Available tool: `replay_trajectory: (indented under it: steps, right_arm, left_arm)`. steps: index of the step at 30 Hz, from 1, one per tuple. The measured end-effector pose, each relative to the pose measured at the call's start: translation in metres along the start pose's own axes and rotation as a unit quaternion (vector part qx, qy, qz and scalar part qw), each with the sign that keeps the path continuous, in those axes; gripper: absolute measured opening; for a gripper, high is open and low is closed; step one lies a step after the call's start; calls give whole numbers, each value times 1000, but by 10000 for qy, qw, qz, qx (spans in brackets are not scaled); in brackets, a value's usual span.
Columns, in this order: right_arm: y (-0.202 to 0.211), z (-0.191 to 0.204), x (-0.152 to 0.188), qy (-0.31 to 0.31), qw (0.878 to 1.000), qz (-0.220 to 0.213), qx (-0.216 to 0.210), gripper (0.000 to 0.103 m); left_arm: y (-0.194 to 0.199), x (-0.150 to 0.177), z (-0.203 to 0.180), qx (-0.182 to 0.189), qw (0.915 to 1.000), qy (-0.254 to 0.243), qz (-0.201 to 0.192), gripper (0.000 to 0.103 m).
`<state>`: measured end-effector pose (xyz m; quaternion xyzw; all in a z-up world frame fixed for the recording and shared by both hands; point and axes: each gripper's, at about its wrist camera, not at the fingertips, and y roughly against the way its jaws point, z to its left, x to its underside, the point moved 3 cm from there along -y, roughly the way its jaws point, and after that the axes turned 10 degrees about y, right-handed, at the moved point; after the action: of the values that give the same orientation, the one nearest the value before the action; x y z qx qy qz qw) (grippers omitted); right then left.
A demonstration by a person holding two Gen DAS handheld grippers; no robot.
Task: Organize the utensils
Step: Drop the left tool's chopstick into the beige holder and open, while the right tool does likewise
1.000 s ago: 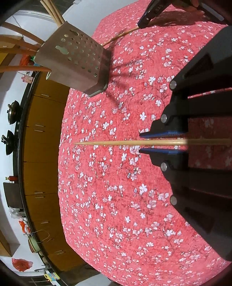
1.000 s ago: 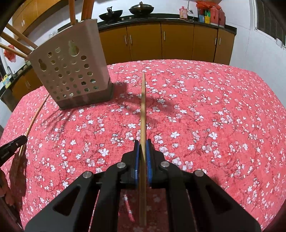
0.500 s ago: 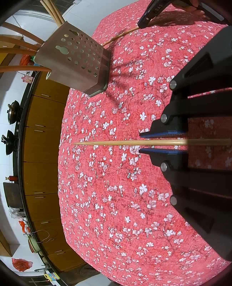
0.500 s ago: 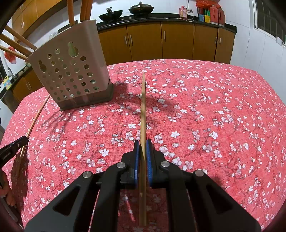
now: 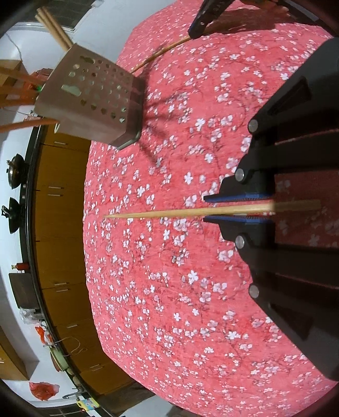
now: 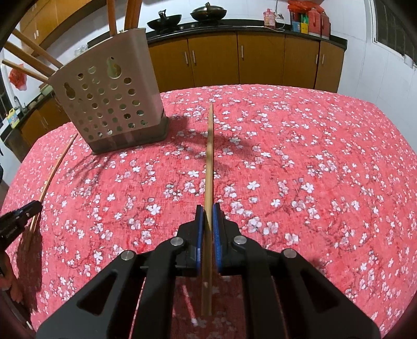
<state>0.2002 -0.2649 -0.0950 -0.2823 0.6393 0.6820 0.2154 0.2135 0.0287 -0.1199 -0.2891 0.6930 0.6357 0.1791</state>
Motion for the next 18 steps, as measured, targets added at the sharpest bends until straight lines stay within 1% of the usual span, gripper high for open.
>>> replay_trajectory:
  steps: [3, 5, 8, 13, 18]
  right_arm:
    - [4, -2, 0, -74, 10000, 10, -48, 8]
    - [16, -5, -1, -122, 9998, -146, -65, 8]
    - [37, -12, -9, -177, 9988, -461, -43, 8]
    - [70, -25, -25, -313, 9947, -977, 53, 8]
    - [90, -33, -36, -382, 9899, -1360, 101, 8]
  left_arm:
    - [1, 0, 1, 23, 10000, -4, 24, 8]
    - [3, -1, 2, 43, 10000, 6, 86, 8]
    - [16, -5, 8, 116, 9999, 118, -17, 8]
    - [47, -22, 12, 271, 9987, 205, -379, 8]
    - [79, -40, 6, 483, 9953, 245, -799, 8]
